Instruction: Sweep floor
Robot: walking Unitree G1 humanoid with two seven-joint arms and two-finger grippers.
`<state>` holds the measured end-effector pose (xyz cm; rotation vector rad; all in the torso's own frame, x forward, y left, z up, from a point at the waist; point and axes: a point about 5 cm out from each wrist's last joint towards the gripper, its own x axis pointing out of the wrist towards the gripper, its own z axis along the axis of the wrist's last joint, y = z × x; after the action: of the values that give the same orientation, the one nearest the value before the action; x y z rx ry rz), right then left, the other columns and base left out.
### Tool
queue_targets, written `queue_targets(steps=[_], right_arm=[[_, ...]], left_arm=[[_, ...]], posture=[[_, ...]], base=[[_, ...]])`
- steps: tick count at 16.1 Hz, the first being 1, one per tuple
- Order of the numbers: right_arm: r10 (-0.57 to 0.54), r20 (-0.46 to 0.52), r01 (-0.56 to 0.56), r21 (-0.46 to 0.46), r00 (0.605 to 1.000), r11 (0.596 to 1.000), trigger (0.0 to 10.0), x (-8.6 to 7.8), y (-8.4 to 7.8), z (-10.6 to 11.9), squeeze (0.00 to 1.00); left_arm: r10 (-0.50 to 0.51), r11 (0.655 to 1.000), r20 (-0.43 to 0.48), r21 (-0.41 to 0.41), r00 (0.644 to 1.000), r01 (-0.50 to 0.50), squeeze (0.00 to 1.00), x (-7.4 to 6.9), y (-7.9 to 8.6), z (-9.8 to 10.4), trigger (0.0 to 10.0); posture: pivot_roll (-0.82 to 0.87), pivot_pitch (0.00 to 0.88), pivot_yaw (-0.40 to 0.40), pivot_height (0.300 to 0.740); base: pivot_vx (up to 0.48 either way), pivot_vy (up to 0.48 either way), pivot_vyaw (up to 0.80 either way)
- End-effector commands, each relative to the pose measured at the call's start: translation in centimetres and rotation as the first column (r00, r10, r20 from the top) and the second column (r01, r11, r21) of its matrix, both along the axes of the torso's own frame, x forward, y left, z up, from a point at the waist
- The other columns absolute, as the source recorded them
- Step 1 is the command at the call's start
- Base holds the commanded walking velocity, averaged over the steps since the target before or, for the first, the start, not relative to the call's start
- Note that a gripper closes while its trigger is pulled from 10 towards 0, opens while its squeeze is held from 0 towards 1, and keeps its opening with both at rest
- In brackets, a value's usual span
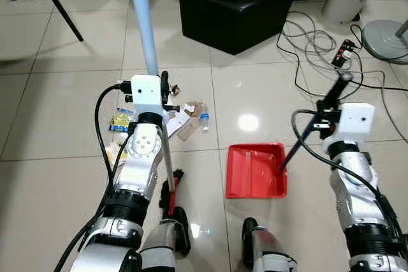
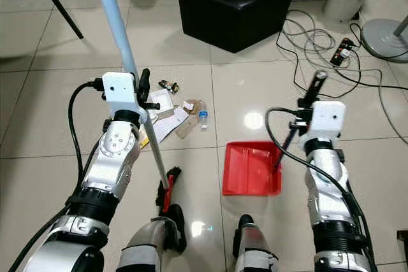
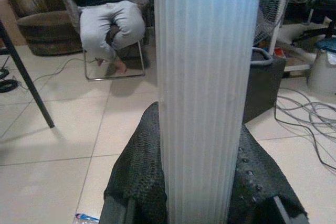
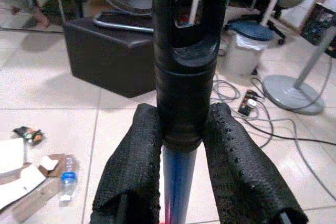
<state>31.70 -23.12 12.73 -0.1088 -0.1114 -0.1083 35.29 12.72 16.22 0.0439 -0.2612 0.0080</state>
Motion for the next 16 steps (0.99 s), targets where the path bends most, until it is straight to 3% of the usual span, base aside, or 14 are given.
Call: queue_targets(steps=[1, 9, 16], right_arm=[[-0.005, 0.005, 0.005, 0.007, 1.0, 1.0, 10.0, -0.2, -0.3, 0.0, 0.0], [-0.01, 0.001, 0.01, 0.028, 1.0, 1.0, 10.0, -0.4, 0.3, -0.5, 0.0], [-0.015, -0.003, 0.015, 0.034, 1.0, 0.999, 10.0, -0.6, 0.8, -1.0, 0.0]], left_arm=[[0.027, 1.0, -0.003, -0.005, 1.0, -0.027, 0.0, -0.3, 0.5, -0.2, 10.0], [0.046, 0.998, 0.037, 0.033, 0.998, -0.047, 0.0, 0.2, 1.5, 1.6, 10.0], [0.038, 0.998, 0.052, 0.056, 0.998, -0.041, 0.0, 0.6, 1.6, 2.5, 10.0]], posture=[[-0.04, 0.283, 0.009, 0.74], [-0.03, 0.289, 0.045, 0.74], [-0.03, 0.262, 0.074, 0.74]], base=[[0.0, 0.0, 0.0], [0.0, 0.0, 0.0], [0.284, 0.0, 0.0]])
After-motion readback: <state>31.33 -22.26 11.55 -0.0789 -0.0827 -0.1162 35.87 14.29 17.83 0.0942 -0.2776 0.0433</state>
